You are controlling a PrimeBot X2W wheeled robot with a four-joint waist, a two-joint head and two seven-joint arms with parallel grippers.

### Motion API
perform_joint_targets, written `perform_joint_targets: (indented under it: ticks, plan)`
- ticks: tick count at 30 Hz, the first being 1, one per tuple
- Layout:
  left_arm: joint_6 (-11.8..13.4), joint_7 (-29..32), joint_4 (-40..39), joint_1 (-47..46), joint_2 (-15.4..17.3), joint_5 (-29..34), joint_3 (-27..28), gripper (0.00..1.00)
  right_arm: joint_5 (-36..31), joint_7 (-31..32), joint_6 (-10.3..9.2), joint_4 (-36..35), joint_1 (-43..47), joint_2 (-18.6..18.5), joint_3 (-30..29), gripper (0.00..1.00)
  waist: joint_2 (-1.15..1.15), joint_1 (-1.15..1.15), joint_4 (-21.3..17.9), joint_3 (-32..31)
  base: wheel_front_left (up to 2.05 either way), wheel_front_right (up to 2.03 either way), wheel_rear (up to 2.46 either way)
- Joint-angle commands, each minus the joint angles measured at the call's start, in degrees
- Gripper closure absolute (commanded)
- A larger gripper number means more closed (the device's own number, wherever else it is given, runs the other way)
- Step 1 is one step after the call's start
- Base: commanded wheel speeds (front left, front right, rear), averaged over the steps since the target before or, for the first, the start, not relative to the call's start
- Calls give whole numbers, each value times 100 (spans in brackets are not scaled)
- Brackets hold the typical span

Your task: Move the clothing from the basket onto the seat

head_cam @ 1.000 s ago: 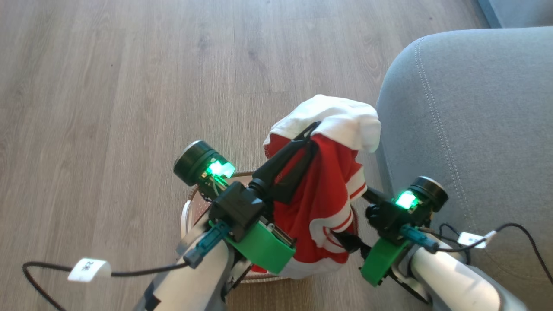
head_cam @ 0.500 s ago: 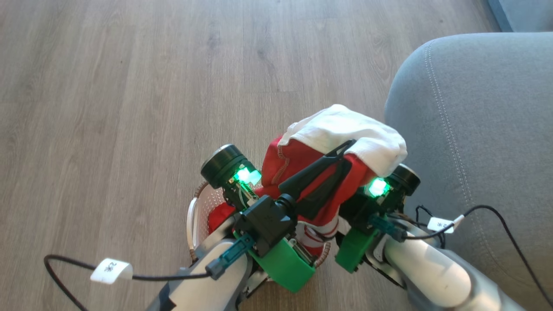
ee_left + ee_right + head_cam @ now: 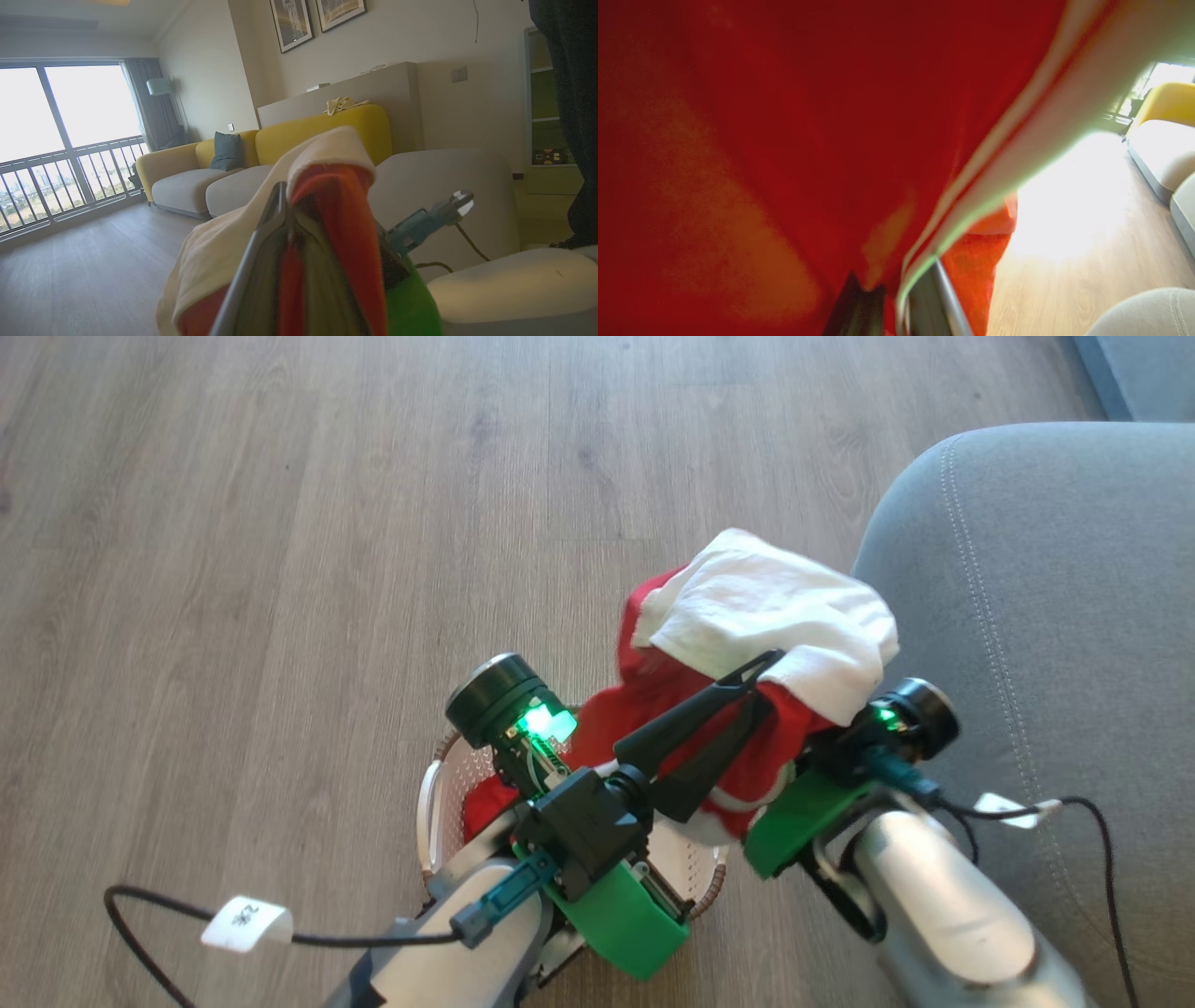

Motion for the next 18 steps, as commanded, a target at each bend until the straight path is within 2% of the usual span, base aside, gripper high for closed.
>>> perform_joint_targets:
  ticks: [1,6,11,13,14,18]
  plan:
    - [-2,-29,-233,-216,4,-28,228,100,28,-14,40,-234,-38,139,-140,100,0,0,4,15,0,0,0]
    - [-3,-29,-262,-215,4,2,276,100,193,-14,40,-507,123,377,-1009,100,0,0,-4,74,0,0,0]
    - [1,-29,-285,-243,4,31,277,100,327,-14,40,-1077,238,494,-1696,100,0,0,-26,136,0,0,0]
    - [2,-29,-282,-253,4,36,278,100,548,-14,40,-1254,287,511,-1874,100,0,0,-36,152,0,0,0]
    - [3,-29,-272,-261,4,34,274,100,922,-14,40,-1402,322,515,-1964,100,0,0,-43,159,0,0,0]
    - [10,-29,-265,-268,4,26,256,100,1597,-14,40,-1678,351,517,-2100,100,0,0,-49,165,0,0,0]
